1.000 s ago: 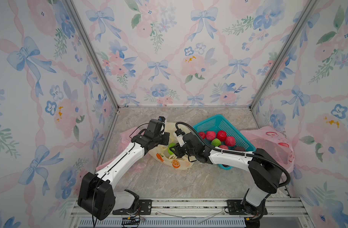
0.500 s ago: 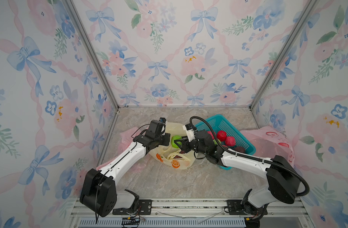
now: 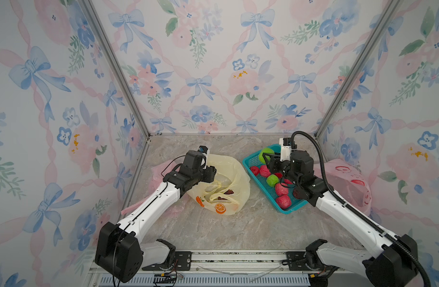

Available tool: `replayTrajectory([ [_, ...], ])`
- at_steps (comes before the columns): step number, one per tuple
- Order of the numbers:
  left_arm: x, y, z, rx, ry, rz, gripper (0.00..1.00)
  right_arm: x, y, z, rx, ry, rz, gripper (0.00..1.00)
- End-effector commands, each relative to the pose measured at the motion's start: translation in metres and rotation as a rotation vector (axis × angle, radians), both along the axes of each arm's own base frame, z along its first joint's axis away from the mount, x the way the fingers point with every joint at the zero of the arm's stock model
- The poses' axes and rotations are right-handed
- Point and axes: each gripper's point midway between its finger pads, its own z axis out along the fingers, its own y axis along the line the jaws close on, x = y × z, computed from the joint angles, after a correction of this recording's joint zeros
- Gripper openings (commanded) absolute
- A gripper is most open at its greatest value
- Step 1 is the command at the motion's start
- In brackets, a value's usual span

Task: Untie the knot of a plastic bag & take out the apple
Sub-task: Place the apple in the basket.

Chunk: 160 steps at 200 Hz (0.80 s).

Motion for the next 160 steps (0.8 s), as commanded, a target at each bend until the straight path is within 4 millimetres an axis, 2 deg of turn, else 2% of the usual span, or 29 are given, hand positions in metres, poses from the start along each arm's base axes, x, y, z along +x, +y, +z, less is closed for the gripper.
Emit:
replayTrajectory([
  [1, 0.001, 0.003, 0.026, -0.008, -0.078, -0.009, 0.59, -0.011, -0.045, -0.051, -0.179, 0.168, -0.119, 0.32],
  [15, -0.005, -0.004, 0.032, -0.034, -0.081, -0.054, 0.58, -0.015, -0.066, -0.065, -0.243, 0.237, -0.181, 0.32],
  [30, -0.012, -0.015, 0.028, -0.064, -0.055, -0.106, 0.56, -0.023, -0.085, -0.079, -0.291, 0.313, -0.226, 0.31],
  [65, -0.033, -0.05, -0.004, -0.05, 0.037, -0.217, 0.51, -0.039, -0.114, -0.106, -0.304, 0.444, -0.282, 0.31],
  [96, -0.05, -0.076, -0.031, -0.041, 0.122, -0.285, 0.45, -0.048, -0.124, -0.13, -0.276, 0.531, -0.287, 0.3],
  [112, -0.051, -0.074, -0.044, -0.027, 0.155, -0.272, 0.42, -0.05, -0.126, -0.143, -0.274, 0.573, -0.282, 0.3],
  [128, -0.048, -0.064, -0.056, 0.011, 0.164, -0.222, 0.41, -0.051, -0.126, -0.156, -0.277, 0.61, -0.278, 0.3],
  [160, -0.045, -0.053, -0.059, 0.017, 0.154, -0.182, 0.4, -0.052, -0.126, -0.175, -0.289, 0.673, -0.268, 0.31],
])
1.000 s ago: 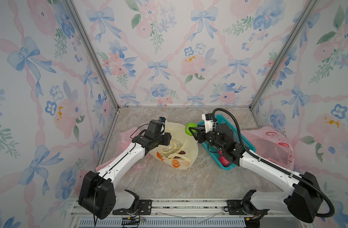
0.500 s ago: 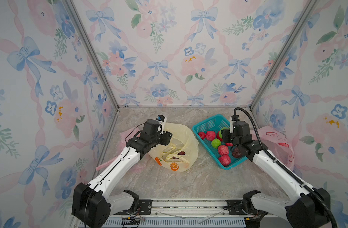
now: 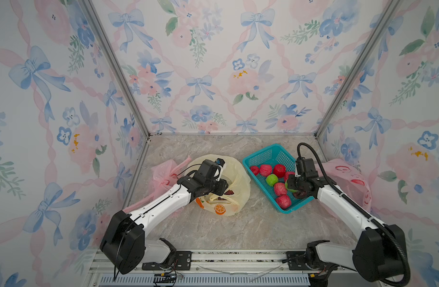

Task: Untie the knot of a plastic bag & take out the apple
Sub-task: Place the apple in the basket, then adjust the plastic bag at the center of the board.

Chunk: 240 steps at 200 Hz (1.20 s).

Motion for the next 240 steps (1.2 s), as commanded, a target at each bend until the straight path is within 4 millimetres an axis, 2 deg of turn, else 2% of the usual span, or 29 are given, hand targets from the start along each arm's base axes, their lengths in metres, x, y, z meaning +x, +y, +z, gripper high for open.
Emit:
replayTrajectory([
  [1, 0.004, 0.01, -0.002, 0.002, -0.011, 0.042, 0.4, -0.009, -0.001, -0.017, 0.009, 0.071, 0.003, 0.31],
  [12, 0.001, 0.01, -0.004, -0.01, -0.001, 0.034, 0.4, -0.009, -0.001, -0.019, 0.005, 0.081, 0.006, 0.34],
  [22, 0.0, 0.011, -0.008, -0.018, 0.011, 0.033, 0.39, -0.01, -0.001, -0.018, 0.004, 0.082, 0.011, 0.41],
  [35, -0.003, 0.014, -0.014, -0.022, 0.027, 0.038, 0.39, -0.01, 0.003, -0.012, 0.017, 0.067, 0.027, 0.61],
  [49, -0.004, 0.018, -0.018, -0.025, 0.033, 0.058, 0.36, -0.01, 0.014, 0.005, 0.062, 0.015, 0.07, 0.73],
  [61, -0.004, 0.023, -0.019, -0.035, 0.036, 0.079, 0.3, -0.009, 0.026, 0.026, 0.074, -0.051, 0.124, 0.78],
  [75, -0.003, 0.03, -0.016, -0.052, 0.032, 0.112, 0.22, -0.011, 0.054, 0.052, 0.084, -0.139, 0.259, 0.78],
  [89, -0.001, 0.036, -0.014, -0.065, 0.03, 0.137, 0.22, -0.021, 0.093, 0.073, 0.113, -0.209, 0.448, 0.77],
  [106, -0.001, 0.041, -0.013, -0.081, 0.033, 0.161, 0.24, -0.043, 0.148, 0.089, 0.177, -0.271, 0.702, 0.75],
  [135, -0.003, 0.045, -0.012, -0.109, 0.039, 0.18, 0.26, -0.074, 0.227, 0.096, 0.174, -0.281, 0.977, 0.68],
  [168, -0.002, 0.05, -0.008, -0.135, 0.031, 0.202, 0.27, -0.099, 0.297, 0.086, 0.087, -0.255, 1.218, 0.68],
  [188, -0.002, 0.051, -0.006, -0.143, 0.026, 0.203, 0.27, -0.1, 0.323, 0.08, 0.056, -0.253, 1.265, 0.61],
  [209, -0.001, 0.051, -0.006, -0.145, 0.026, 0.204, 0.27, -0.094, 0.337, 0.069, 0.046, -0.22, 1.271, 0.53],
  [240, -0.001, 0.051, -0.006, -0.145, 0.027, 0.2, 0.27, -0.098, 0.352, 0.057, 0.065, -0.179, 1.317, 0.53],
])
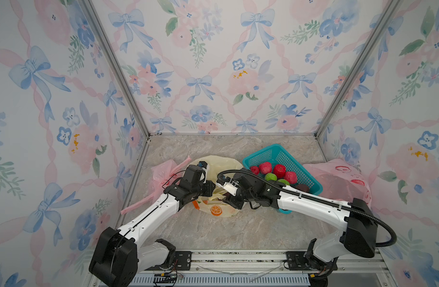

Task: Untie the knot of a plastic bag & take out the apple
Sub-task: Adjust the plastic bag at the center of the board.

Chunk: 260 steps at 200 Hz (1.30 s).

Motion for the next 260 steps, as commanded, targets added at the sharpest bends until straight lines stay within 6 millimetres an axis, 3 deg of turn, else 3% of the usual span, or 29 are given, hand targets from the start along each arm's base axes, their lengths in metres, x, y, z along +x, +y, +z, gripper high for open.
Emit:
replayTrajectory([
  [1, -0.002, 0.001, 0.001, -0.019, -0.002, -0.003, 0.27, 0.0, 0.013, 0.006, 0.012, -0.013, 0.041, 0.53],
  [45, -0.001, 0.0, 0.001, -0.025, -0.002, -0.008, 0.27, 0.005, 0.021, -0.007, -0.029, 0.015, 0.045, 0.5],
  [51, -0.001, 0.0, 0.0, -0.024, 0.0, -0.008, 0.27, 0.006, 0.023, -0.02, -0.055, 0.032, 0.045, 0.49],
  [55, -0.006, 0.003, -0.012, -0.01, 0.026, -0.009, 0.27, 0.006, 0.024, -0.022, -0.06, 0.035, 0.046, 0.49],
  [74, -0.007, 0.004, -0.014, -0.007, 0.029, -0.007, 0.27, 0.007, 0.027, -0.03, -0.079, 0.053, 0.048, 0.48],
  [147, -0.006, 0.007, -0.016, -0.006, 0.033, -0.001, 0.29, 0.005, 0.022, -0.053, -0.153, 0.114, 0.039, 0.34],
  [156, -0.006, 0.007, -0.016, -0.006, 0.032, -0.001, 0.29, 0.002, 0.021, -0.055, -0.164, 0.127, 0.046, 0.36],
  [178, -0.005, 0.01, -0.017, -0.005, 0.031, 0.008, 0.29, -0.002, 0.018, -0.057, -0.174, 0.145, 0.05, 0.52],
  [260, -0.008, 0.018, -0.024, -0.037, 0.065, 0.052, 0.31, 0.004, 0.022, -0.034, 0.02, 0.075, -0.014, 0.63],
])
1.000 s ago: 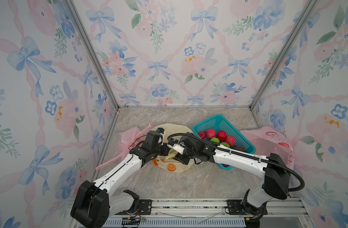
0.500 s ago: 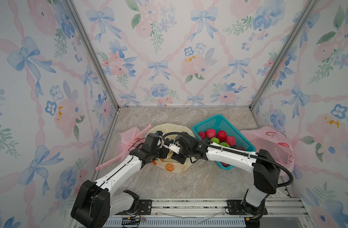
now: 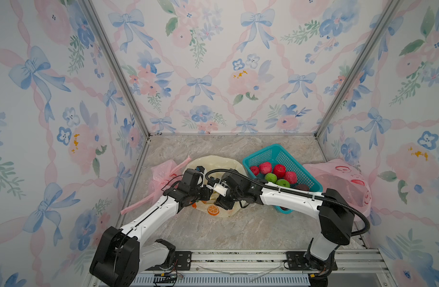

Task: Untie the knot of a plastic bag & take out the apple
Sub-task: Adjust the plastic bag at the center of the board.

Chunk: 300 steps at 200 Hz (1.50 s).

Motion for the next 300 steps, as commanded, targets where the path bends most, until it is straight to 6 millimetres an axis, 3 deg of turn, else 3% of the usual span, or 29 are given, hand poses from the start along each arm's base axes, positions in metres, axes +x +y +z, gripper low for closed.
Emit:
replayTrajectory([
  [1, 0.002, 0.001, 0.007, -0.045, -0.018, 0.024, 0.31, -0.001, -0.007, 0.006, 0.041, -0.008, -0.042, 0.63],
  [10, 0.002, 0.003, 0.007, -0.049, -0.018, 0.031, 0.31, 0.002, -0.008, 0.003, 0.044, -0.012, -0.055, 0.65],
  [15, 0.001, 0.004, 0.007, -0.051, -0.017, 0.036, 0.31, 0.003, -0.01, 0.014, 0.063, -0.028, -0.062, 0.65],
  [42, 0.001, 0.009, 0.009, -0.067, -0.023, 0.052, 0.32, 0.007, -0.015, 0.008, 0.033, -0.008, -0.072, 0.65],
  [56, 0.0, 0.01, 0.01, -0.073, -0.025, 0.057, 0.32, 0.004, -0.013, -0.007, -0.004, 0.025, -0.058, 0.64],
  [109, -0.002, 0.014, 0.01, -0.077, -0.03, 0.07, 0.34, 0.021, 0.001, -0.014, 0.001, 0.005, -0.106, 0.6],
  [128, -0.004, 0.015, 0.009, -0.077, -0.032, 0.07, 0.37, 0.033, 0.005, -0.013, 0.008, -0.016, -0.157, 0.5],
  [144, -0.003, 0.016, 0.009, -0.079, -0.034, 0.069, 0.38, 0.038, 0.009, -0.01, 0.03, -0.038, -0.19, 0.36],
  [157, -0.004, 0.013, 0.01, -0.089, -0.038, 0.048, 0.39, 0.042, 0.009, -0.005, 0.048, -0.07, -0.228, 0.15],
  [171, -0.004, 0.008, 0.012, -0.099, -0.049, 0.016, 0.4, 0.045, 0.007, 0.006, 0.08, -0.103, -0.262, 0.0],
  [182, -0.003, 0.006, 0.013, -0.097, -0.054, -0.002, 0.4, 0.045, 0.004, 0.019, 0.129, -0.12, -0.281, 0.0],
  [197, -0.002, 0.003, 0.016, -0.096, -0.066, -0.029, 0.42, 0.043, -0.003, 0.028, 0.173, -0.126, -0.297, 0.0],
  [203, -0.001, 0.001, 0.017, -0.096, -0.073, -0.039, 0.44, 0.042, -0.005, 0.045, 0.22, -0.135, -0.301, 0.0],
  [229, 0.002, -0.018, 0.023, -0.102, -0.098, -0.111, 0.55, 0.039, -0.018, 0.056, 0.315, -0.133, -0.325, 0.0],
  [255, 0.001, -0.045, 0.021, -0.046, -0.122, -0.194, 0.58, 0.041, -0.039, 0.058, 0.467, -0.127, -0.409, 0.0],
  [278, 0.002, -0.062, 0.013, -0.034, -0.119, -0.233, 0.58, 0.053, -0.071, 0.054, 0.584, -0.091, -0.568, 0.0],
  [300, 0.001, -0.074, 0.009, -0.04, -0.135, -0.271, 0.58, 0.061, -0.099, 0.04, 0.606, -0.031, -0.708, 0.0],
])
